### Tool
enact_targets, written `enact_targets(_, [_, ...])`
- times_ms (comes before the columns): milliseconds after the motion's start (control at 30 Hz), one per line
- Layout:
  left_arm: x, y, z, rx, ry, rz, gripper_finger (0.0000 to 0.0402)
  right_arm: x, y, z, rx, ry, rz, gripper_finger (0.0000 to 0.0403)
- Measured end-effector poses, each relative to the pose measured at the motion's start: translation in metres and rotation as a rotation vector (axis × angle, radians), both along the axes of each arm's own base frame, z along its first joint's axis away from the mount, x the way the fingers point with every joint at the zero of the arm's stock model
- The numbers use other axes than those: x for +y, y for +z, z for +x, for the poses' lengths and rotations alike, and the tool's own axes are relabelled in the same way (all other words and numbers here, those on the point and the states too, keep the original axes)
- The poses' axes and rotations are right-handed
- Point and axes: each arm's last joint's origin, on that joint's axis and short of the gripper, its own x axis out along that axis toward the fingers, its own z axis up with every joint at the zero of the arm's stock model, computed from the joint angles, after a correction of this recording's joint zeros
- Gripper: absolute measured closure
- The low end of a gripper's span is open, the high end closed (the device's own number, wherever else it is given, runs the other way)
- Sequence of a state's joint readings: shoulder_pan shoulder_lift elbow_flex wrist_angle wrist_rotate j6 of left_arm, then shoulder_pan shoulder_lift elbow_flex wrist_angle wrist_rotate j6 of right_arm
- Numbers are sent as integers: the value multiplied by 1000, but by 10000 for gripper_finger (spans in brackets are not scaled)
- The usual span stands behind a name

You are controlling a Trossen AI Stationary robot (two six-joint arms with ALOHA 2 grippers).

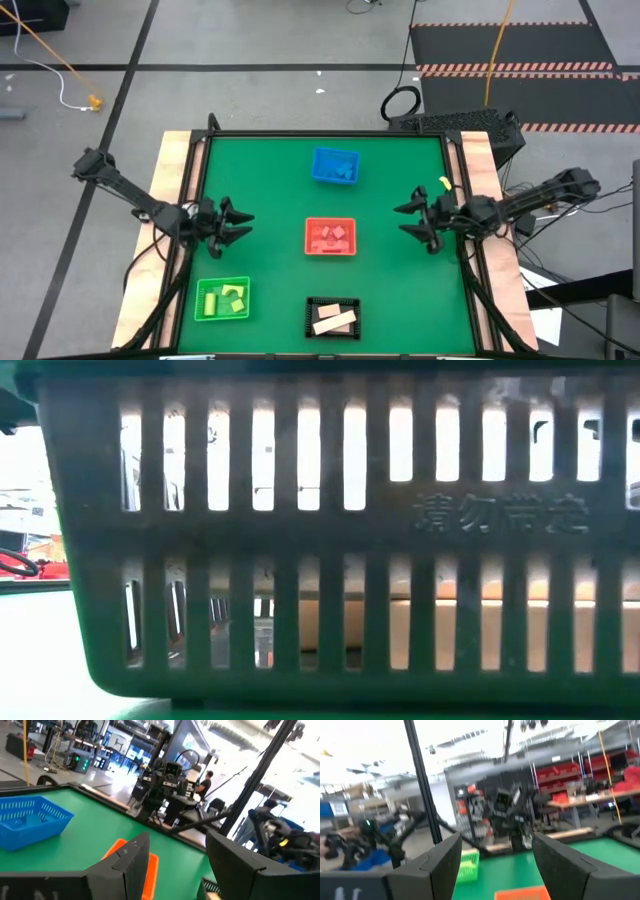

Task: Sort & place blocks by color
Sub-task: Return to Home Position

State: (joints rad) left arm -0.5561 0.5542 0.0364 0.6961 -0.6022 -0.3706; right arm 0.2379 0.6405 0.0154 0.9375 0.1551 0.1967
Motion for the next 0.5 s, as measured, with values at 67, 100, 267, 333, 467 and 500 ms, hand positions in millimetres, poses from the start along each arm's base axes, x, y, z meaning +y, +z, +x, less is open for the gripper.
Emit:
enact_targets(67, [2,3,-2,-23,9,-14,206,-1,4,-3,-32,0,8,167])
enact_targets(100, [4,4,-2,-33,19,-19,206,-1,5,-4,-45,0,11,167])
enact_targets(267, [17,9,-6,-72,95,-40,206,-2,12,-10,-103,0,25,167])
enact_targets(333, [22,12,-8,-95,130,-50,206,-3,14,-12,-124,0,30,167])
enact_targets(467, [30,15,-10,-125,190,-62,206,-4,19,-17,-170,0,41,167])
enact_targets(500, [32,16,-11,-136,205,-66,206,-4,20,-19,-183,0,44,167])
